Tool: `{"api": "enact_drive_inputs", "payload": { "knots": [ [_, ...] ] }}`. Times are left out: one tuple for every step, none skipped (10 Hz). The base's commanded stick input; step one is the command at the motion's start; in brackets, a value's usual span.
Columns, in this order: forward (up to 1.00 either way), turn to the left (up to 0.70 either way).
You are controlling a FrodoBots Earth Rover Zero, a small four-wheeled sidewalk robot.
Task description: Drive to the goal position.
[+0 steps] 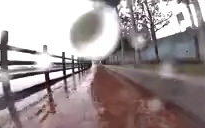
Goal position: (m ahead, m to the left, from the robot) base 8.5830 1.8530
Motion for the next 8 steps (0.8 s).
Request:
{"api": "enact_drive_inputs", "payload": {
  "knots": [
    [1.0, -0.03],
    [1.0, -0.08],
    [1.0, -0.12],
    [1.0, -0.12],
    [1.0, -0.02],
    [1.0, 0.0],
    [1.0, 0.0],
    [1.0, 0.0]
  ]
}}
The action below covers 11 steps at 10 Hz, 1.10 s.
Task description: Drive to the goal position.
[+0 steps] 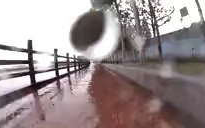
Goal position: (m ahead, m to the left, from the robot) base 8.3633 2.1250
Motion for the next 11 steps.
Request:
{"api": "enact_drive_inputs", "payload": {
  "knots": [
    [1.0, 0.0],
    [1.0, 0.0],
    [1.0, 0.0],
    [1.0, 0.0],
    [1.0, 0.0],
    [1.0, 0.0],
    [1.0, 0.0],
    [1.0, 0.0],
    [1.0, 0.0],
    [1.0, 0.0],
    [1.0, 0.0]
  ]
}}
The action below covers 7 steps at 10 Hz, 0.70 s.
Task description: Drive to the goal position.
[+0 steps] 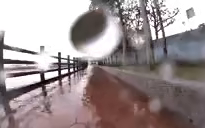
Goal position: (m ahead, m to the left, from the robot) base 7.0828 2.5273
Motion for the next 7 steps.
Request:
{"api": "enact_drive_inputs", "payload": {
  "knots": [
    [1.0, 0.0],
    [1.0, 0.0],
    [1.0, 0.0],
    [1.0, 0.0],
    [1.0, 0.03],
    [1.0, 0.25],
    [1.0, 0.27]
  ]
}}
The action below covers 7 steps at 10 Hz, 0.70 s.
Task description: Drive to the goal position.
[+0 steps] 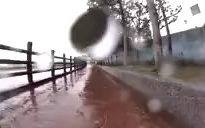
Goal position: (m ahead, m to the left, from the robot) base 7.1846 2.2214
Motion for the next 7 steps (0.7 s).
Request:
{"api": "enact_drive_inputs", "payload": {
  "knots": [
    [1.0, 0.11],
    [1.0, 0.0],
    [1.0, 0.0],
    [1.0, 0.0],
    [1.0, 0.0],
    [1.0, 0.0],
    [1.0, 0.0]
  ]
}}
